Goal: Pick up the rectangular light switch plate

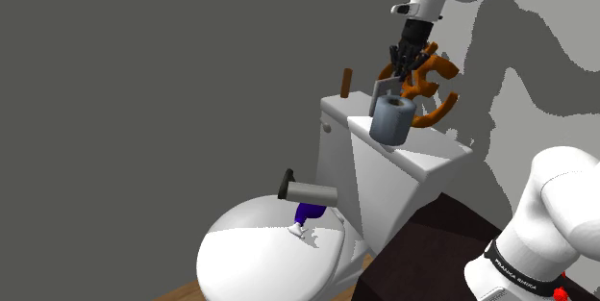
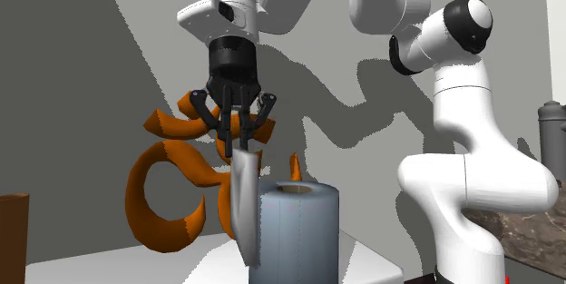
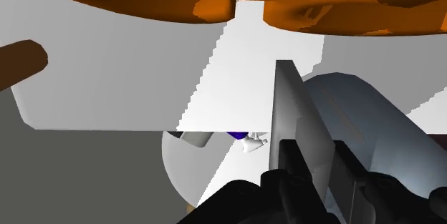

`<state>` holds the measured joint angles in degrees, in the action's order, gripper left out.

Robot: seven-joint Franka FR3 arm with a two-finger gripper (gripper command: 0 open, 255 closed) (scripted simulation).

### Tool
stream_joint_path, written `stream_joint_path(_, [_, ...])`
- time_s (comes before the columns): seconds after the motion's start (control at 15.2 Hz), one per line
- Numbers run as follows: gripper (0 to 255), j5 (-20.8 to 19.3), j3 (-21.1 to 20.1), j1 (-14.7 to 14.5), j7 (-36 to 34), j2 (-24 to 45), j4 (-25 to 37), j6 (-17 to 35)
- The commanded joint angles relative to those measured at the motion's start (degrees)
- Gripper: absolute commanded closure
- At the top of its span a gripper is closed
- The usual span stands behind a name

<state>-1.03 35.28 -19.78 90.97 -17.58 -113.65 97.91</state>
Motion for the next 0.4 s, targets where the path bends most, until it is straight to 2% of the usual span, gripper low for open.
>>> stream_joint_path(0.0, [255, 0.15, -0.03, -0.1, -0.04, 0.23, 1.93, -1.74])
stream_joint_path(0.33, [255, 0.37, -0.11, -0.25, -0.17, 0.56, 4.63, -4.15])
